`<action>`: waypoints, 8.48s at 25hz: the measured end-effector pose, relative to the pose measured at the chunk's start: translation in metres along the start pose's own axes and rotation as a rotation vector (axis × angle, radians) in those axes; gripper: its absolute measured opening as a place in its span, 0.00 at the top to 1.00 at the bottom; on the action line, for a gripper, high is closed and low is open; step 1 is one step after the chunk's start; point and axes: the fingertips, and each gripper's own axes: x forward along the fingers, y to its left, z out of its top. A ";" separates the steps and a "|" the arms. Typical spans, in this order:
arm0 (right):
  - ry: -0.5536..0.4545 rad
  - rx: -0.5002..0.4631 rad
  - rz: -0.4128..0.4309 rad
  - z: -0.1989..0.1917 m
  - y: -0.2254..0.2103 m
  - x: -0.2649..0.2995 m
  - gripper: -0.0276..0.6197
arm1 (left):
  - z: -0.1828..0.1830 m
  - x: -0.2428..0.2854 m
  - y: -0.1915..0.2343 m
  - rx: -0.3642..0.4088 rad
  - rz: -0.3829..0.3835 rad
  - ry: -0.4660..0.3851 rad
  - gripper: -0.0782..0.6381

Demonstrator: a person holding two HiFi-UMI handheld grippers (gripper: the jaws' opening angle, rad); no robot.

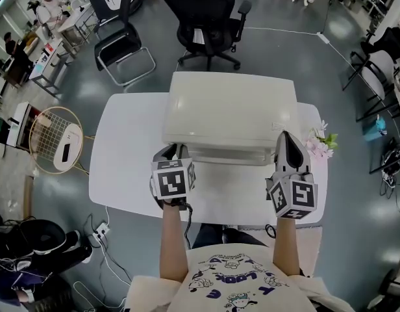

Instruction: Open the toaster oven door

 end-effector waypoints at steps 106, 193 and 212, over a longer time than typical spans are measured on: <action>0.287 -0.088 0.179 -0.145 0.129 -0.107 0.96 | -0.291 -0.017 0.005 -0.041 -0.054 0.067 0.80; -0.129 -0.061 0.242 0.049 0.100 -0.122 0.96 | -0.008 -0.247 -0.014 0.014 0.162 -0.640 0.88; -0.132 -0.071 0.236 0.053 0.094 -0.113 0.96 | 0.008 -0.247 -0.019 0.036 0.163 -0.661 0.88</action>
